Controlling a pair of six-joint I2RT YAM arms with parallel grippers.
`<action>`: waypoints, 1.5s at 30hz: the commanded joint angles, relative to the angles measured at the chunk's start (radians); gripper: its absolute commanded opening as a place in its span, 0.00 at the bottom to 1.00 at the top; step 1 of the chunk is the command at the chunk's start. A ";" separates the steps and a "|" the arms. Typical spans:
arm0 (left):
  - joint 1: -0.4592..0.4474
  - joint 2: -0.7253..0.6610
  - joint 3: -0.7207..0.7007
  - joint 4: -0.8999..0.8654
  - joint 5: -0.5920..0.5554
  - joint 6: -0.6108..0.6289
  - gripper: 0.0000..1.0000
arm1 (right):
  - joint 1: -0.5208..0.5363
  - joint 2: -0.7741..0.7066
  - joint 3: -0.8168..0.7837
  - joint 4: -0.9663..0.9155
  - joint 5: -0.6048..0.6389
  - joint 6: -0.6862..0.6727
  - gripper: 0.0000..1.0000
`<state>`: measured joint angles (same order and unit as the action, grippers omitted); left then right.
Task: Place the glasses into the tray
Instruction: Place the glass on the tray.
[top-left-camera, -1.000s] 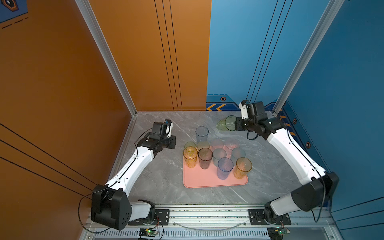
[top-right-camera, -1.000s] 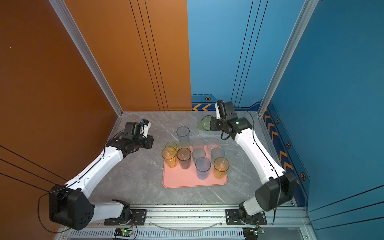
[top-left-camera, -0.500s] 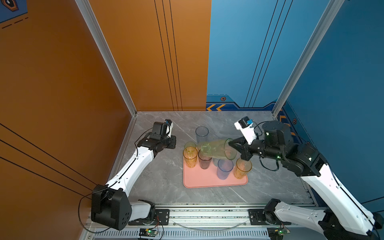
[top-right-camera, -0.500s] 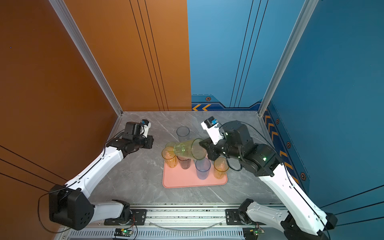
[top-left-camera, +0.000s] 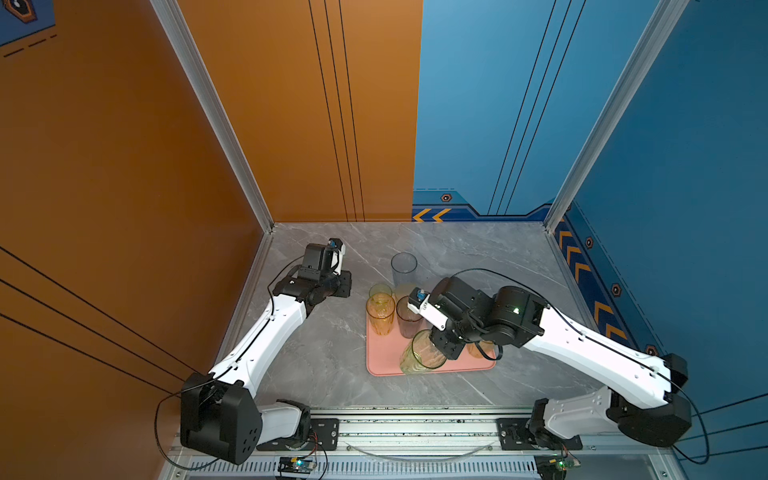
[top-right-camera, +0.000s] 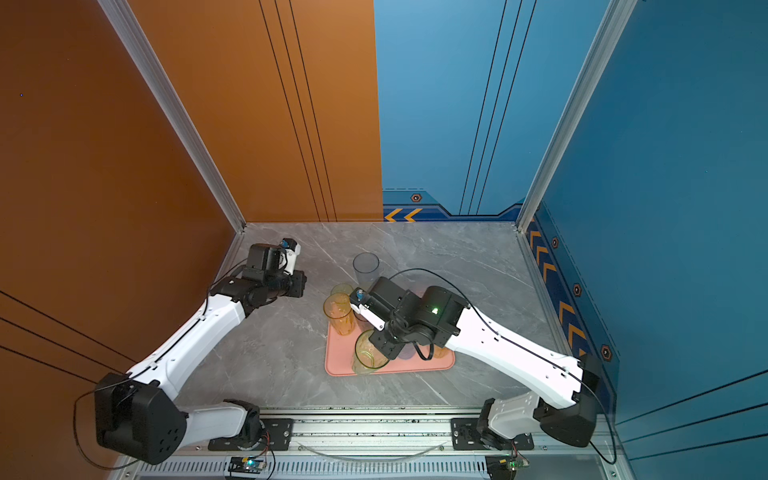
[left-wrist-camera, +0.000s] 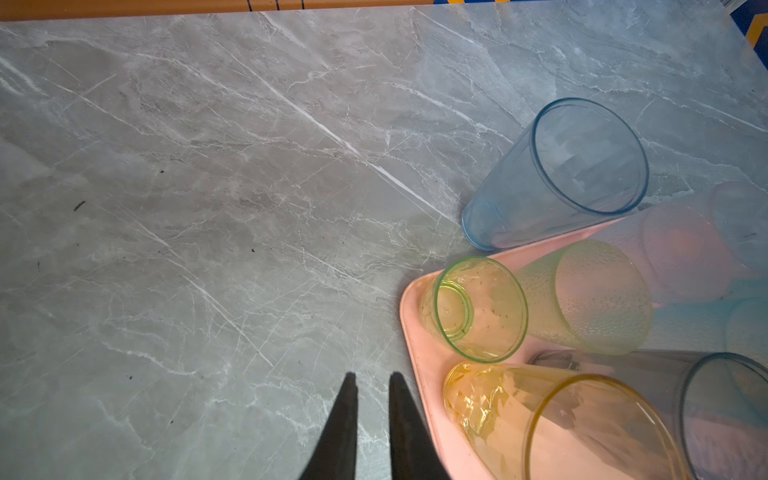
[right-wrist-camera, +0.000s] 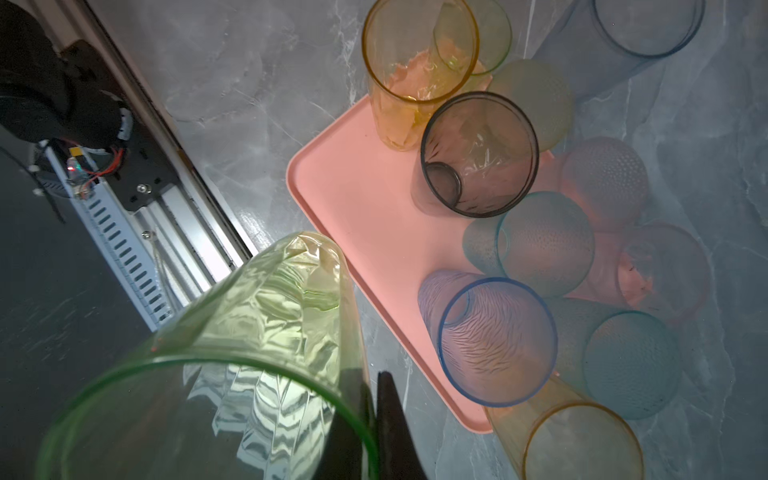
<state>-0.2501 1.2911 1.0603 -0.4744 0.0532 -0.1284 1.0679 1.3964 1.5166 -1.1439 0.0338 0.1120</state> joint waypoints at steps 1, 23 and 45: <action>-0.008 -0.015 -0.015 -0.007 -0.016 0.014 0.17 | 0.001 0.051 0.024 -0.015 0.082 0.058 0.00; -0.006 0.005 -0.011 -0.007 -0.017 0.020 0.17 | -0.079 0.323 0.042 0.038 0.107 0.098 0.00; 0.000 0.034 -0.003 -0.007 -0.009 0.023 0.17 | -0.126 0.355 0.007 0.078 0.074 0.078 0.00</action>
<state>-0.2497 1.3132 1.0603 -0.4744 0.0536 -0.1211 0.9478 1.7405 1.5322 -1.0756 0.1097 0.1913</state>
